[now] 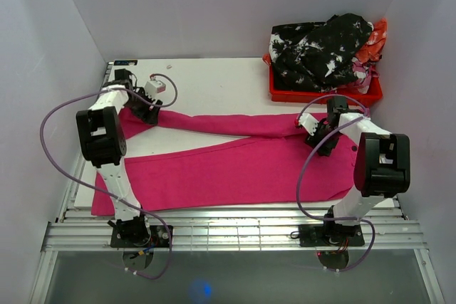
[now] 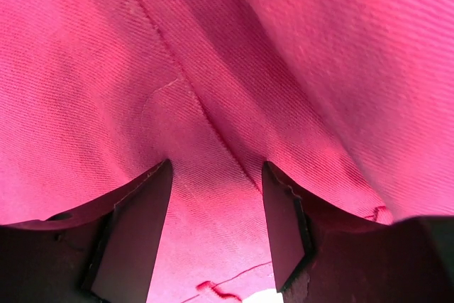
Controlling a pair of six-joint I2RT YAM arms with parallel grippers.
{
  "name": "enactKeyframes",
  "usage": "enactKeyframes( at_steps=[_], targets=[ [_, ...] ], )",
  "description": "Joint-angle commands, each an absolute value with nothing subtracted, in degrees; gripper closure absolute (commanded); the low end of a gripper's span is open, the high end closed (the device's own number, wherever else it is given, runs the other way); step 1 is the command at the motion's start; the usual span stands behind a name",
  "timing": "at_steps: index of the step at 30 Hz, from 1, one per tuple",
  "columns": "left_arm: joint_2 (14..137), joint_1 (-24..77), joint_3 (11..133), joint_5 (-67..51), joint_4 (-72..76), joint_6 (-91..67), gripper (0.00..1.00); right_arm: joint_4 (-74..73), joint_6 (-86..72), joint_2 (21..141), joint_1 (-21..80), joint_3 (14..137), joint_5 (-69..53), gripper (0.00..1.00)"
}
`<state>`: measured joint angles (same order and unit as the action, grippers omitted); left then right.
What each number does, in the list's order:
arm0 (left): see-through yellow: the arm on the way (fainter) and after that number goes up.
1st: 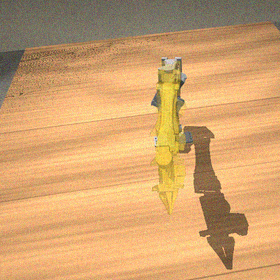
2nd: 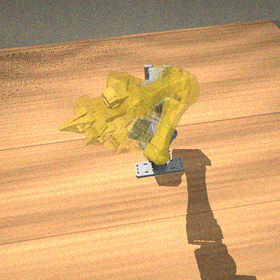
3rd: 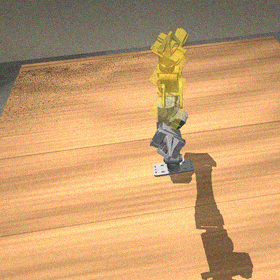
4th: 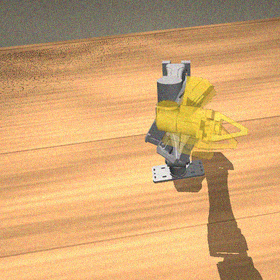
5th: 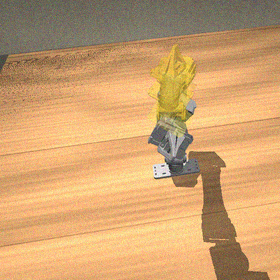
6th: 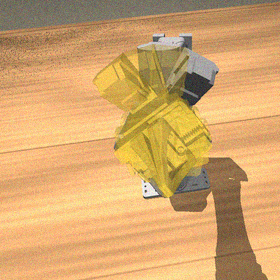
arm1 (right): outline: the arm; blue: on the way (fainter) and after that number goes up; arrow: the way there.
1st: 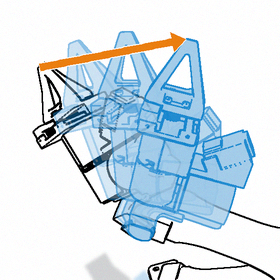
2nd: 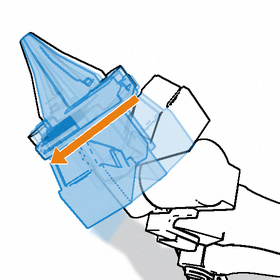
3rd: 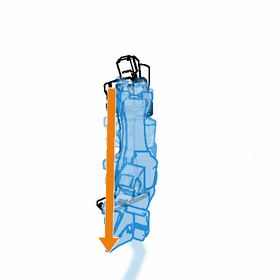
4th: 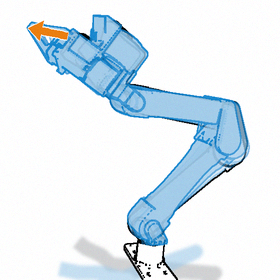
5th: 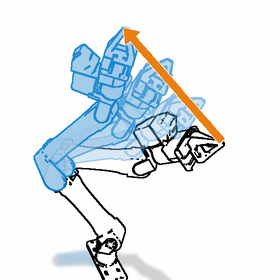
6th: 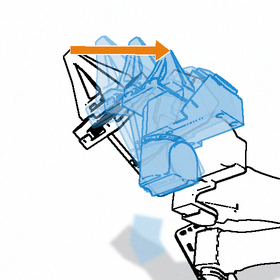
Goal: Fold and stack the trousers
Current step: Flatten the trousers out
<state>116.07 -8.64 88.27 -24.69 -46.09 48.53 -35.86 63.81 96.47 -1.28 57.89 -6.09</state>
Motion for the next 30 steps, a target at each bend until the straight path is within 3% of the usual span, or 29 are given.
enactKeyframes(
  at_steps=[1,6,12,15,16,21,25,30],
  targets=[
    [122.42,-8.53,95.17,-24.08,-39.29,43.08,0.23,-36.21,68.46,97.47,-2.72,50.55,-0.44,0.40],
    [132.17,-8.70,107.81,-24.00,-38.85,31.23,0.22,-35.95,71.89,95.54,-3.78,46.76,2.11,0.40],
    [135.61,-9.58,113.29,-21.00,-43.22,26.98,0.16,-37.52,75.49,90.62,-5.62,41.40,3.69,0.40],
    [133.17,-11.07,113.12,-26.34,-48.57,29.34,0.11,-40.94,76.73,85.37,-5.80,41.30,1.50,0.40],
    [129.93,-11.07,110.68,-29.15,-49.65,33.10,0.02,-42.09,76.38,84.30,-5.80,42.44,-2.16,0.39],
    [118.49,-13.26,100.29,-32.07,-50.19,39.20,0.02,-49.91,70.32,83.23,-5.54,60.41,-13.87,0.38],
    [116.63,-16.34,99.14,-30.85,-50.10,41.12,0.11,-47.74,65.22,85.16,-0.55,68.97,-17.66,0.39],
    [118.30,-17.75,98.88,-28.74,-48.17,46.99,0.13,-43.16,61.79,89.47,9.13,73.12,-15.73,0.39]
  ],
)
